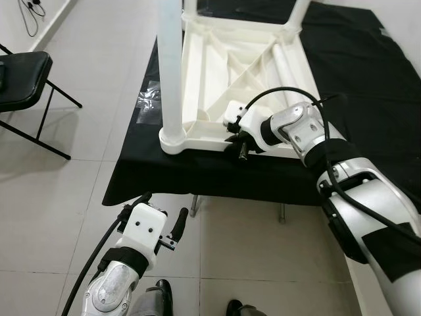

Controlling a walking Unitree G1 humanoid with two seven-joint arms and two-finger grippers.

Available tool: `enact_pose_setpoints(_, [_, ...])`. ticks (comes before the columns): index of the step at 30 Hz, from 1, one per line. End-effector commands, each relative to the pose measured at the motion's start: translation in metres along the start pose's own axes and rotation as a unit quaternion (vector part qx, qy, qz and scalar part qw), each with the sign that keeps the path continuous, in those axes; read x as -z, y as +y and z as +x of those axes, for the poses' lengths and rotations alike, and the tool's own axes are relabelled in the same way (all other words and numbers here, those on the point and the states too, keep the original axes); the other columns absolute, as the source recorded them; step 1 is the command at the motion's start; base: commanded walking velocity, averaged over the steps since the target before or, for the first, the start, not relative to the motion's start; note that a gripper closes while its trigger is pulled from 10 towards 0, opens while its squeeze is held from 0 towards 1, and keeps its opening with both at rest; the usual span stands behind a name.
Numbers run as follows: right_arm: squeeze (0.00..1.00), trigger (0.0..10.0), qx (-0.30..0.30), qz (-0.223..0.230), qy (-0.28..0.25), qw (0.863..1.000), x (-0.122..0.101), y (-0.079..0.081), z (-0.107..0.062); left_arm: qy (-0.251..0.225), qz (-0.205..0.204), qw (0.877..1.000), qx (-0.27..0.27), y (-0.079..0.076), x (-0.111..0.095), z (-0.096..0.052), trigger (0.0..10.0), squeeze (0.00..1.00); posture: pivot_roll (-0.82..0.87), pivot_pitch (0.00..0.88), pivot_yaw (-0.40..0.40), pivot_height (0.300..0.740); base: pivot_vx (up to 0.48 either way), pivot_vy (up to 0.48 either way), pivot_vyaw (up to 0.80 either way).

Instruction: Building children table

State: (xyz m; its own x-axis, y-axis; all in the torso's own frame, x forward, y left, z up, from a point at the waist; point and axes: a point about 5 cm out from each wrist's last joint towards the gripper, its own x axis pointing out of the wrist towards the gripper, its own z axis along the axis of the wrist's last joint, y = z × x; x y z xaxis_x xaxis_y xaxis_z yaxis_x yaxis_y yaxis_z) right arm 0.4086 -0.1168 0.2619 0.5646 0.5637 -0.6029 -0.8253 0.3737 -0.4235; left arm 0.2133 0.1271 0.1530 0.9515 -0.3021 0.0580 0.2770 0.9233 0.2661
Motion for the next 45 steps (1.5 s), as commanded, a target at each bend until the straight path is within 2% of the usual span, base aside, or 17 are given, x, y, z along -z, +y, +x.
enact_pose_setpoints(1, [0.0, 10.0, 0.071, 0.029, -0.019, 0.997, 0.004, -0.007, -0.001, 0.016, 0.001, 1.0, 0.01, -0.003, 0.005, -0.003, 10.0, 0.0, 0.13, 0.28, -0.111, 0.74, 0.0, 0.0, 0.0])
enact_pose_setpoints(8, [0.0, 10.0, 0.039, -0.037, -0.113, 0.992, -0.018, 0.008, 0.012, 0.016, 0.004, 1.0, 0.011, -0.003, 0.005, -0.003, 10.0, 0.0, 0.13, 0.278, -0.111, 0.74, 0.0, 0.0, 0.0])
enact_pose_setpoints(9, [0.71, 10.0, 0.018, -0.04, -0.125, 0.991, -0.021, 0.013, 0.015, 0.016, 0.004, 1.0, 0.011, -0.003, 0.005, -0.002, 10.0, 0.0, 0.14, 0.278, -0.112, 0.74, 0.0, 0.0, 0.0])
enact_pose_setpoints(10, [0.71, 10.0, 0.018, -0.04, -0.125, 0.991, -0.021, 0.013, 0.015, 0.016, 0.004, 1.0, 0.011, -0.003, 0.005, -0.002, 10.0, 0.0, 0.14, 0.278, -0.112, 0.74, 0.0, 0.0, 0.0])
enact_pose_setpoints(11, [1.0, 10.0, 0.012, -0.046, -0.138, 0.989, -0.023, 0.015, 0.015, 0.016, 0.005, 1.0, 0.01, -0.004, 0.005, -0.002, 10.0, 0.0, 0.14, 0.278, -0.112, 0.74, 0.0, 0.0, 0.0])
enact_pose_setpoints(20, [1.0, 10.0, -0.011, -0.028, -0.24, 0.97, -0.033, 0.01, -0.003, 0.012, 0.011, 1.0, 0.006, -0.002, 0.004, -0.001, 10.0, 0.0, 0.13, 0.277, -0.111, 0.74, 0.0, 0.0, 0.0])
enact_pose_setpoints(26, [1.0, 10.0, 0.045, 0.014, -0.289, 0.956, -0.018, -0.002, -0.022, -0.003, 0.01, 1.0, -0.009, 0.006, 0.0, 0.004, 10.0, 0.0, 0.12, 0.27, -0.102, 0.74, 0.0, 0.0, 0.0])
enact_pose_setpoints(27, [0.78, 10.0, 0.12, 0.047, -0.318, 0.939, -0.005, -0.009, -0.034, -0.01, 0.01, 1.0, -0.014, 0.011, -0.001, 0.006, 10.0, 0.0, 0.11, 0.267, -0.098, 0.74, 0.0, 0.0, 0.0])
enact_pose_setpoints(28, [0.78, 10.0, 0.12, 0.047, -0.318, 0.939, -0.005, -0.009, -0.034, -0.01, 0.01, 1.0, -0.014, 0.011, -0.001, 0.006, 10.0, 0.0, 0.11, 0.267, -0.098, 0.74, 0.0, 0.0, 0.0])
enact_pose_setpoints(29, [0.22, 10.0, 0.166, 0.072, -0.335, 0.925, 0.001, -0.012, -0.039, -0.011, 0.014, 1.0, -0.016, 0.013, -0.002, 0.007, 10.0, 0.0, 0.1, 0.263, -0.095, 0.74, 0.0, 0.0, 0.0])
enact_pose_setpoints(30, [0.0, 10.0, 0.216, 0.094, -0.351, 0.906, 0.006, -0.015, -0.043, -0.011, 0.017, 1.0, -0.017, 0.015, -0.001, 0.009, 10.0, 0.0, 0.1, 0.261, -0.094, 0.74, 0.0, 0.0, 0.0])
enact_pose_setpoints(31, [0.0, 10.0, 0.258, 0.134, -0.36, 0.887, 0.013, -0.013, -0.045, -0.011, 0.018, 1.0, -0.019, 0.018, -0.001, 0.011, 10.0, 0.0, 0.09, 0.259, -0.091, 0.74, 0.0, 0.0, 0.0])
enact_pose_setpoints(32, [0.0, 10.0, 0.258, 0.134, -0.36, 0.887, 0.013, -0.013, -0.045, -0.011, 0.018, 1.0, -0.019, 0.018, -0.001, 0.011, 10.0, 0.0, 0.09, 0.259, -0.091, 0.74, 0.0, 0.0, 0.0])
enact_pose_setpoints(35, [0.0, 10.0, 0.298, 0.213, -0.371, 0.853, 0.026, -0.001, -0.042, -0.012, 0.014, 1.0, -0.026, 0.023, 0.0, 0.015, 10.0, 0.0, 0.07, 0.255, -0.089, 0.74, 0.0, 0.0, 0.0])
enact_pose_setpoints(38, [0.0, 10.0, 0.243, 0.247, -0.429, 0.834, 0.025, 0.025, -0.042, -0.013, 0.013, 0.999, -0.028, 0.024, 0.0, 0.019, 10.0, 0.0, 0.06, 0.248, -0.08, 0.74, 0.0, 0.0, 0.0])
enact_pose_setpoints(40, [0.0, 10.0, 0.243, 0.247, -0.429, 0.834, 0.025, 0.025, -0.042, -0.013, 0.013, 0.999, -0.028, 0.024, 0.0, 0.019, 10.0, 0.0, 0.06, 0.248, -0.08, 0.74, 0.0, 0.0, 0.0])
enact_pose_setpoints(45, [0.0, 10.0, 0.202, 0.25, -0.464, 0.826, 0.027, 0.059, -0.051, -0.022, 0.031, 0.999, -0.022, 0.025, -0.001, 0.026, 10.0, 0.0, 0.06, 0.229, -0.07, 0.74, 0.0, 0.0, 0.0])
